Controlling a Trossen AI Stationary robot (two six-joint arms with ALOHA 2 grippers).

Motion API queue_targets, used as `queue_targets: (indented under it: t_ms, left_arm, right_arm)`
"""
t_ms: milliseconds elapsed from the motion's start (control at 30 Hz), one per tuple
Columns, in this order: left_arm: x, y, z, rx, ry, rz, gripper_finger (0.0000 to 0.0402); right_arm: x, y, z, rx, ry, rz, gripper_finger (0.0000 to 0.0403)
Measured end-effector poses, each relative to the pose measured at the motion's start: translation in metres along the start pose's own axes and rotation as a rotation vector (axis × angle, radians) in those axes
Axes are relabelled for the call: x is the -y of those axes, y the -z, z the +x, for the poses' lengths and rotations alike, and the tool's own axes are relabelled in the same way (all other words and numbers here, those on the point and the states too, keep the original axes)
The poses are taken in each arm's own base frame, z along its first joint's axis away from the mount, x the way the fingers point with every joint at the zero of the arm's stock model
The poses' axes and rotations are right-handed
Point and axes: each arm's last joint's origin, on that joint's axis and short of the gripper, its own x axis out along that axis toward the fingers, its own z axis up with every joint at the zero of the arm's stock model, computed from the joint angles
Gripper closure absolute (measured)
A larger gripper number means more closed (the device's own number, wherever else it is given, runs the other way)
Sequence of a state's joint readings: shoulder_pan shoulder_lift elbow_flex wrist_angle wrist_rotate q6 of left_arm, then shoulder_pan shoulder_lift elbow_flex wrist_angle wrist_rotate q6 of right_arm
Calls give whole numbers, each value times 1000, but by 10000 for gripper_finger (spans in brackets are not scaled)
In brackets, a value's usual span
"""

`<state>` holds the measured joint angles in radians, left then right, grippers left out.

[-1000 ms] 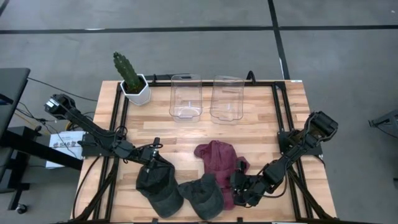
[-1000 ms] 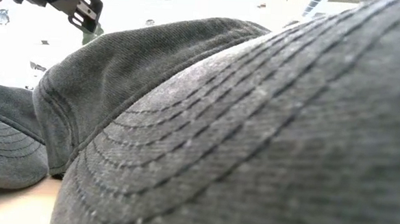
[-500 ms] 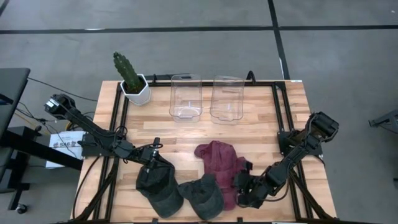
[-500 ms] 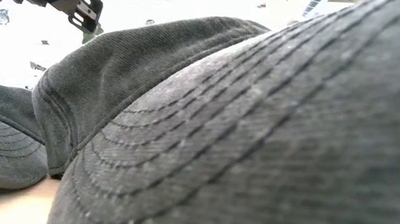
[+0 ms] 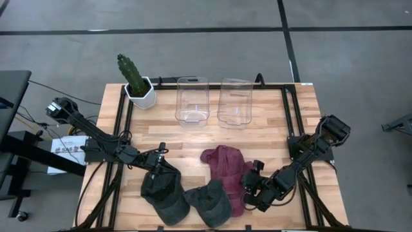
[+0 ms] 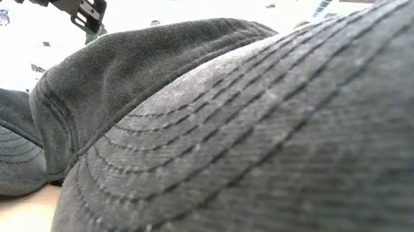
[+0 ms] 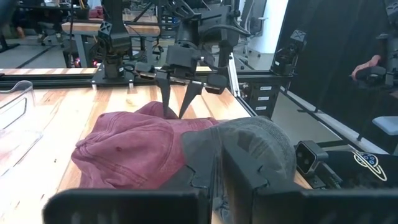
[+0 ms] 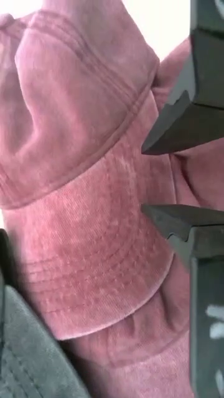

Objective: Pick & Place hat
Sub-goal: Put the top maroon head cap into the right transparent bin

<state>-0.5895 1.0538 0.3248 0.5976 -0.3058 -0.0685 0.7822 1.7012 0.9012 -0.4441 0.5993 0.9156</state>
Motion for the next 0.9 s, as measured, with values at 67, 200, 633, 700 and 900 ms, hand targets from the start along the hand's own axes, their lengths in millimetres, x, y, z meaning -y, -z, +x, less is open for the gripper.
queue_targets:
  t_ms: [67, 200, 633, 700, 900]
  left_arm:
    - [0, 0, 0, 0, 0, 0, 376]
    - [0, 0, 0, 0, 0, 0, 376]
    - [0, 0, 0, 1, 0, 0, 376]
    - [0, 0, 0, 2, 0, -1, 376]
    - [0, 0, 0, 2, 0, -1, 376]
  right_arm:
    - [-3, -1, 0, -8, -39, 6, 268]
    - [-14, 0, -5, 9, -141, -31, 261]
    - [-9, 14, -5, -69, -64, -40, 276]
    - [-9, 13, 0, -76, -62, -25, 280]
    - [-8, 6, 4, -73, -83, -25, 281]
